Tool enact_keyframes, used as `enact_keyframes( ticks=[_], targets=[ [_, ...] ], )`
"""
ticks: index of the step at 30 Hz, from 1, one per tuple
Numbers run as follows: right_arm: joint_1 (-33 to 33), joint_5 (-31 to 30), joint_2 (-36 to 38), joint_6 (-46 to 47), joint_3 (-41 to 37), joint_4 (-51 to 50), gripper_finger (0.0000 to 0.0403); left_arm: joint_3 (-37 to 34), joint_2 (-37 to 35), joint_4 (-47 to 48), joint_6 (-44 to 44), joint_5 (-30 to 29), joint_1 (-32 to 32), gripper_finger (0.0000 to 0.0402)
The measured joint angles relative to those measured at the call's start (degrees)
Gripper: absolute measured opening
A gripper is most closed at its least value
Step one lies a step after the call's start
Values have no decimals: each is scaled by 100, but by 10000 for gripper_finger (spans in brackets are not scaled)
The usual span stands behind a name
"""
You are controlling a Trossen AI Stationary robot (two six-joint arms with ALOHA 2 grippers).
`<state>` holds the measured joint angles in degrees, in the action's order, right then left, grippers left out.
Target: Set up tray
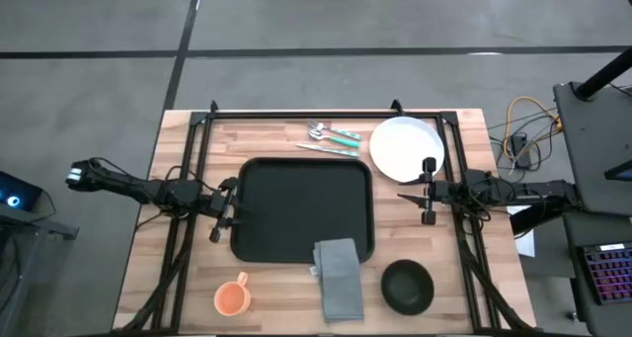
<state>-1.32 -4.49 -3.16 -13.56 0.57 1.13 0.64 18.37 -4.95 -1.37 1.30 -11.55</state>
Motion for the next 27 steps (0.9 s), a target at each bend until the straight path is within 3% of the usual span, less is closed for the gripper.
enact_keyframes(
  ticks=[11, 15, 27],
  targets=[
    [2, 0, 0, -11, -1, 0, 128, 0, -2, 2, -6, 1, 2, 109],
    [1, 0, 0, -12, 0, 0, 128, 0, 0, 0, -643, -1, 0, 109],
    [0, 0, 0, -4, 0, 0, 128, 0, -1, 0, -713, 0, 0, 109]
  ],
)
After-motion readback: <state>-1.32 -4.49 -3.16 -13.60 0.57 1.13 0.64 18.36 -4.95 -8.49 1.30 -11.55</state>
